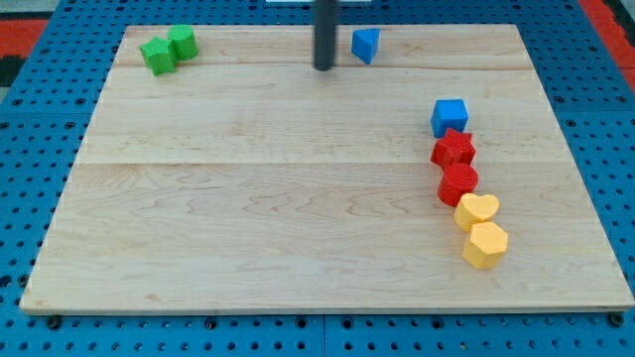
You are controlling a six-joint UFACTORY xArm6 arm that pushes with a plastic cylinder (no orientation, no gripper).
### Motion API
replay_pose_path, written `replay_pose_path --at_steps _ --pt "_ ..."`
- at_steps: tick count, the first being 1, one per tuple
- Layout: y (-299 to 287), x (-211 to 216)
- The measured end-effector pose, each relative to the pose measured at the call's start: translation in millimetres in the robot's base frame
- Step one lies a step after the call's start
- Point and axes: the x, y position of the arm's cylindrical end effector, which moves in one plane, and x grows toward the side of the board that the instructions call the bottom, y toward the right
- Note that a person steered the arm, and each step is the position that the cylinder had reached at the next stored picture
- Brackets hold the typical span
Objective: Move the blue triangle to the top of blue cube
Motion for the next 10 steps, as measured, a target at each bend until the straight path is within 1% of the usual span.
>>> replay_pose_path --at_steps 1,2,3,5,6,7,8,9,10 --pt "-2 -45" --pt "58 -48" --pt "101 -41" --pt "101 25" --pt "101 45" --pt "38 45" --pt "38 57" --pt "84 62" --pt "116 62"
